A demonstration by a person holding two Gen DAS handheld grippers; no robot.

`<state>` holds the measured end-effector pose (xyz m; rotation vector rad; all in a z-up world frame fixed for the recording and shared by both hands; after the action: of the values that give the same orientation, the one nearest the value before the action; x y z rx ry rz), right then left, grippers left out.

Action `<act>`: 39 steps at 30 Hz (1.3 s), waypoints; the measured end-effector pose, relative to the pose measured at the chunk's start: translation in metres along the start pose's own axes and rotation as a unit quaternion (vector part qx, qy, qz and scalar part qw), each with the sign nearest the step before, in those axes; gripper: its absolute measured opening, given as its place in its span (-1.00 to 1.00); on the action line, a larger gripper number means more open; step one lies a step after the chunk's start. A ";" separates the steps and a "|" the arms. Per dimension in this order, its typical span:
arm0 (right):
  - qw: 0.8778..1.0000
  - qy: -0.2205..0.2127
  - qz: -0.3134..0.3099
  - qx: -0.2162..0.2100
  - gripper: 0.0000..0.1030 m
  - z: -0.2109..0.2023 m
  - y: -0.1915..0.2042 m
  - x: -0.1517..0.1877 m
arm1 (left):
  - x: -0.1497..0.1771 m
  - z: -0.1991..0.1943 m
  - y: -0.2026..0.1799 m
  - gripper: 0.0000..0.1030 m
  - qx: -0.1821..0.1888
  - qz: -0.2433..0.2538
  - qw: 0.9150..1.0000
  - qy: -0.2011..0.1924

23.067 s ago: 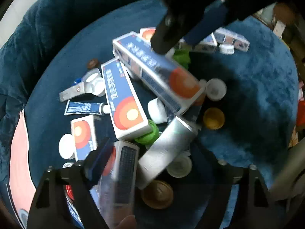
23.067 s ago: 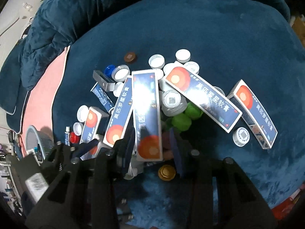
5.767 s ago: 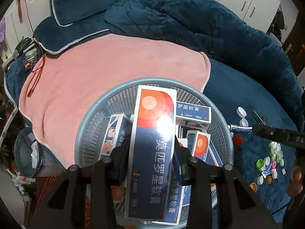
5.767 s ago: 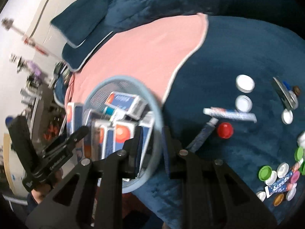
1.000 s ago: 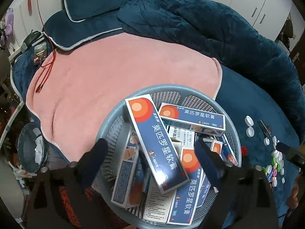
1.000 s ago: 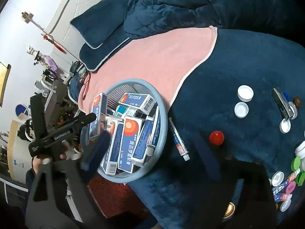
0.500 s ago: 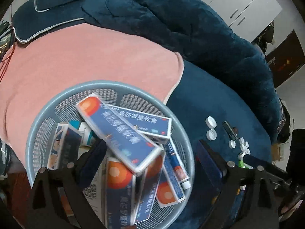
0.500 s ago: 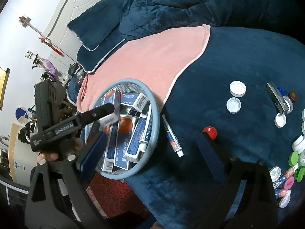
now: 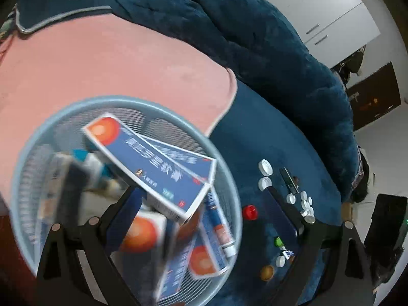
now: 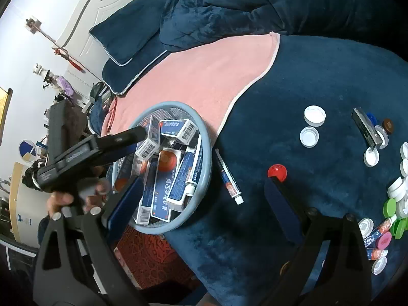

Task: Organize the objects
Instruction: 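Lift both open grippers away from the basket, then move the right gripper to the caps and grasp a white-and-brown ointment tube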

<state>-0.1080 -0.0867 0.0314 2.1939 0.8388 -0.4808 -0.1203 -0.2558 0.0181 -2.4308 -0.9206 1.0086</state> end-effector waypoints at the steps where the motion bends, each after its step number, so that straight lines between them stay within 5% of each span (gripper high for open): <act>1: 1.000 -0.001 0.001 0.000 0.88 -0.001 -0.001 -0.001 | 0.000 0.005 -0.004 0.87 0.007 -0.001 1.000 0.000; 7: 1.000 -0.004 0.011 0.010 0.88 -0.005 -0.015 -0.002 | -0.005 -0.007 0.002 0.87 -0.049 0.022 0.998 -0.029; 11: 1.000 -0.003 0.021 0.023 0.88 -0.007 -0.026 0.000 | -0.012 -0.036 0.020 0.89 -0.120 0.039 0.990 -0.067; 15: 0.999 -0.003 0.029 0.039 0.91 -0.009 -0.034 0.001 | -0.011 -0.052 0.008 0.99 -0.169 0.109 0.976 -0.082; 22: 0.996 -0.023 0.020 0.090 1.00 -0.024 -0.058 -0.004 | 0.002 -0.050 -0.055 0.99 -0.142 0.197 0.965 -0.094; 33: 0.971 -0.066 0.124 0.191 0.98 -0.066 -0.196 -0.038 | 0.049 0.006 -0.111 0.99 -0.100 0.231 0.967 -0.036; 37: 0.974 -0.022 0.088 0.209 0.38 -0.032 -0.225 -0.047 | 0.063 0.021 -0.120 0.99 -0.097 0.246 0.964 -0.021; 39: 0.975 -0.004 0.073 0.211 0.24 -0.013 -0.237 -0.048 | 0.070 0.027 -0.124 0.99 -0.099 0.258 0.961 -0.013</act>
<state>-0.3053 0.0264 -0.0514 2.6173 0.6032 -0.6412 -0.1567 -0.1159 0.0309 -2.9165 -0.4063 1.1598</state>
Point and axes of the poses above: each gripper's, at about its wrist camera, not at the fingertips, and z roughly the way its jaws point, y to its left, x to its underside, the point moved 8 cm from there along z, roughly the way its jaws point, and after that the axes turned 12 degrees about -y, right-handed, at the moved point
